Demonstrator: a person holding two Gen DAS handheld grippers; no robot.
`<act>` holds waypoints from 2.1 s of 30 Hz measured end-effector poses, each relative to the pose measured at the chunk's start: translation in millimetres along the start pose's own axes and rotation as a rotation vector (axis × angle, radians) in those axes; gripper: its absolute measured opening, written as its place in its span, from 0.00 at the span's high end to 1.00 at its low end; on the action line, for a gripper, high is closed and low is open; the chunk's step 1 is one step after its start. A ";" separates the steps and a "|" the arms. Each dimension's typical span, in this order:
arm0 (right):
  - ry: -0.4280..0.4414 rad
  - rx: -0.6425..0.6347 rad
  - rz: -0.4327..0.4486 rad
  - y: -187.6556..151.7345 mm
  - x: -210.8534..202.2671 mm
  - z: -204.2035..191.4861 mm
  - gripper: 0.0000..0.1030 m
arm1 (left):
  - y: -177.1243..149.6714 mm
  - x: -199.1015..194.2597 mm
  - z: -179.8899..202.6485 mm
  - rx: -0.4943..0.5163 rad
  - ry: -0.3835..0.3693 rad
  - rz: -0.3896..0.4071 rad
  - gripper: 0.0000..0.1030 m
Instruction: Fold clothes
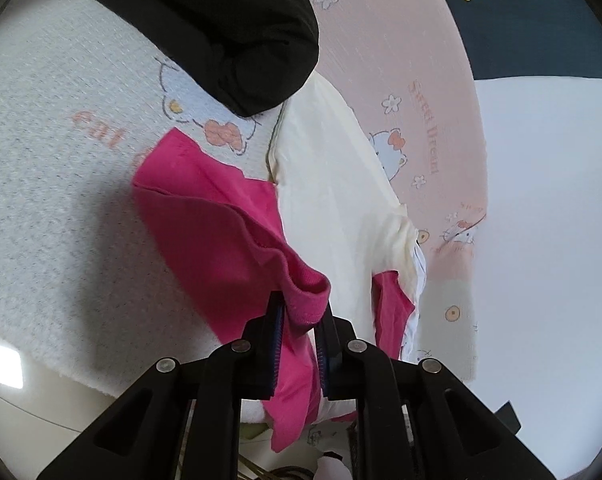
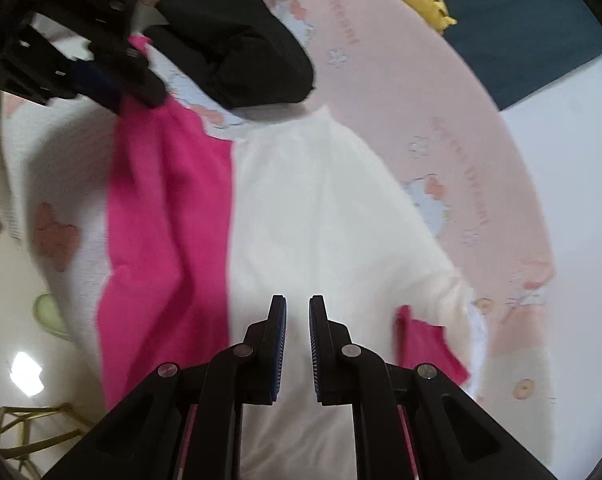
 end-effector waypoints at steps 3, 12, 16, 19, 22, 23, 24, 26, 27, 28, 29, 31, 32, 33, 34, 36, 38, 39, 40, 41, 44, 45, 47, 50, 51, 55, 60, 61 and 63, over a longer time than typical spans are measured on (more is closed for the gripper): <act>0.027 -0.008 -0.006 -1.1 1.8 -6.5 0.89 | 1.2 6.0 0.0 -0.008 -0.006 -0.009 0.88; 0.085 -0.020 -0.024 -1.9 10.2 -20.2 0.67 | 15.7 25.1 4.3 -0.043 0.010 -0.100 0.58; 0.086 -0.012 -0.035 -0.7 17.4 -18.0 0.67 | 31.7 16.4 8.5 -0.054 0.000 -0.024 0.31; 0.108 0.003 -0.031 1.9 19.6 -15.2 0.67 | 39.8 9.2 0.5 -0.035 0.055 -0.001 0.31; 0.178 0.069 -0.042 5.8 22.4 -10.4 0.67 | 46.3 0.6 -9.9 0.011 0.146 0.023 0.31; 0.212 0.108 -0.048 7.2 23.6 -7.9 0.67 | 47.1 -0.7 -12.4 0.031 0.176 0.022 0.31; 0.247 0.148 -0.054 8.8 24.8 -5.3 0.67 | 47.7 -2.7 -15.1 0.056 0.207 0.022 0.31; 0.313 0.225 -0.067 12.2 27.2 -0.2 0.67 | 48.9 -5.4 -19.5 0.100 0.257 0.018 0.31; 0.341 0.262 -0.072 14.4 28.2 1.4 0.67 | 49.6 -6.0 -21.3 0.119 0.278 0.015 0.31; 0.374 0.298 -0.073 17.3 28.0 1.6 0.67 | 50.2 -5.7 -23.2 0.133 0.295 0.010 0.31; 0.409 0.335 -0.073 20.5 28.7 2.7 0.67 | 50.8 -5.5 -25.1 0.147 0.313 0.004 0.31; 0.474 0.388 -0.069 27.0 31.0 2.8 0.67 | 53.5 -8.3 -28.1 0.175 0.336 -0.004 0.31; 0.505 0.409 -0.066 30.2 32.4 2.3 0.66 | 54.5 -7.4 -27.9 0.202 0.350 -0.007 0.31; 0.531 0.428 -0.064 33.0 34.1 1.8 0.66 | 55.2 -6.5 -27.7 0.229 0.364 -0.011 0.31; 0.543 0.441 -0.064 34.5 36.8 1.5 0.66 | 55.2 -5.4 -27.9 0.257 0.378 -0.014 0.31; 0.567 0.468 -0.064 37.5 42.2 1.0 0.66 | 55.2 -3.2 -28.7 0.310 0.404 -0.021 0.31; 0.591 0.495 -0.065 40.6 47.5 0.6 0.66 | 54.8 -0.7 -33.0 0.303 0.399 -0.037 0.31; 0.603 0.508 -0.065 42.1 50.2 0.4 0.66 | 54.9 0.6 -35.1 0.296 0.397 -0.042 0.31; 0.615 0.522 -0.065 43.6 52.8 0.1 0.66 | 55.1 2.3 -36.2 0.293 0.398 -0.043 0.31; 0.627 0.535 -0.066 45.2 55.5 0.0 0.66 | 55.4 3.8 -37.2 0.293 0.399 -0.044 0.31; 0.664 0.575 -0.066 49.9 63.4 -0.6 0.66 | 56.1 5.6 -37.6 0.310 0.408 -0.037 0.31; 0.676 0.589 -0.066 51.5 66.0 -0.7 0.66 | 56.2 6.8 -38.0 0.317 0.412 -0.036 0.31; 0.700 0.615 -0.067 54.6 71.3 -1.0 0.66 | 56.2 9.5 -39.6 0.323 0.422 -0.039 0.31; 0.736 0.656 -0.067 59.5 79.1 -1.3 0.66 | 56.6 13.6 -40.8 0.327 0.427 -0.030 0.31; 0.748 0.669 -0.068 61.1 81.7 -1.3 0.66 | 56.7 14.9 -41.1 0.329 0.430 -0.027 0.31; 0.791 0.713 -0.079 65.8 93.6 -5.5 0.66 | 56.1 18.8 -39.0 0.353 0.449 -0.004 0.31; 0.814 0.741 -0.118 59.2 107.0 -16.2 0.66 | 51.1 22.6 -36.5 0.398 0.470 -0.011 0.31; 0.816 0.748 -0.120 57.2 108.7 -16.7 0.66 | 50.4 22.9 -36.2 0.406 0.472 -0.011 0.31; 0.812 0.753 -0.122 55.9 110.9 -15.5 0.66 | 49.1 23.2 -35.4 0.417 0.472 -0.013 0.31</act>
Point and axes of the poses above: each gripper's, at about its wrist camera, not at the fingertips, and x roughly the way its jaws point, z to its right, y to its top, the point moved 6 cm from there along x, roughly the way its jaws point, and after that the axes turned 7 degrees about z, right-handed, at the moved point
